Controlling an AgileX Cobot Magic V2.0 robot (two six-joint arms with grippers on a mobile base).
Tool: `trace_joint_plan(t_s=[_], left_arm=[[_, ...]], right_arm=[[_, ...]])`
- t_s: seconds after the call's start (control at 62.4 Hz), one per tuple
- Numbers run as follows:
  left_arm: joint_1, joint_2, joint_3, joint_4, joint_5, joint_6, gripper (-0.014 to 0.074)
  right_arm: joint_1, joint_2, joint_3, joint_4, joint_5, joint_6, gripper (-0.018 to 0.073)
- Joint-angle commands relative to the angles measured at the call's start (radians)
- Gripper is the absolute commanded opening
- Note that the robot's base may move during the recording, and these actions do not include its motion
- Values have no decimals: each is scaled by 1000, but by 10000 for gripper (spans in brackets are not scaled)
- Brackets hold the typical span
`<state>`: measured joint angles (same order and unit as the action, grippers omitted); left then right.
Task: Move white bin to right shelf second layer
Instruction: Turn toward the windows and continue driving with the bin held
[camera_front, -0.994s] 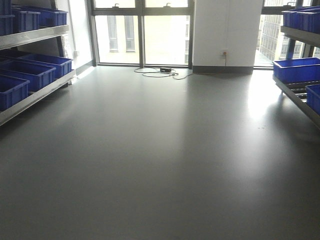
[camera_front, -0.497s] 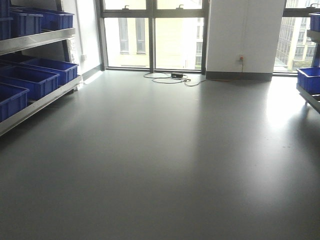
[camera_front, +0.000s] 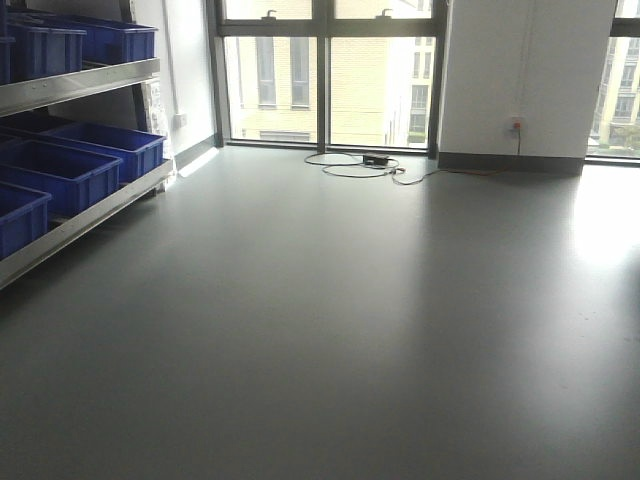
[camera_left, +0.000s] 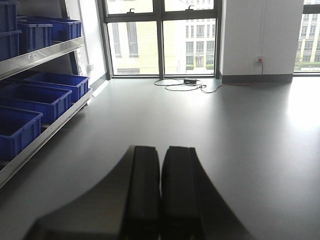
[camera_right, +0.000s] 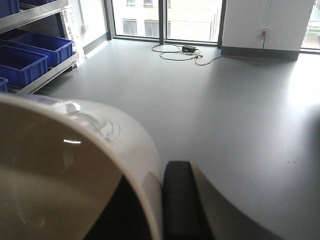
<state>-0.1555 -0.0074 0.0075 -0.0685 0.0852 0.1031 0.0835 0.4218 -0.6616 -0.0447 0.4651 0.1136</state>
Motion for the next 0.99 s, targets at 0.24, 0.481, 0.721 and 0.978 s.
trace_joint_plan(t_s=[0.24,0.481,0.721,0.978], left_arm=[[-7,-14,37,-5,-85,-4,85],[-7,-14,37,-5,-85,-4,85],[-7,-14,37,-5,-85,-4,85],[-7,-14,37,-5,-85,-4,85]], right_arm=[[-5,7,-29,1,-116,1,56],[-5,7,-29,1,-116,1,56],[-5,7,-29,1,-117,1,56],[-5,7,-29,1,-117,1,56]])
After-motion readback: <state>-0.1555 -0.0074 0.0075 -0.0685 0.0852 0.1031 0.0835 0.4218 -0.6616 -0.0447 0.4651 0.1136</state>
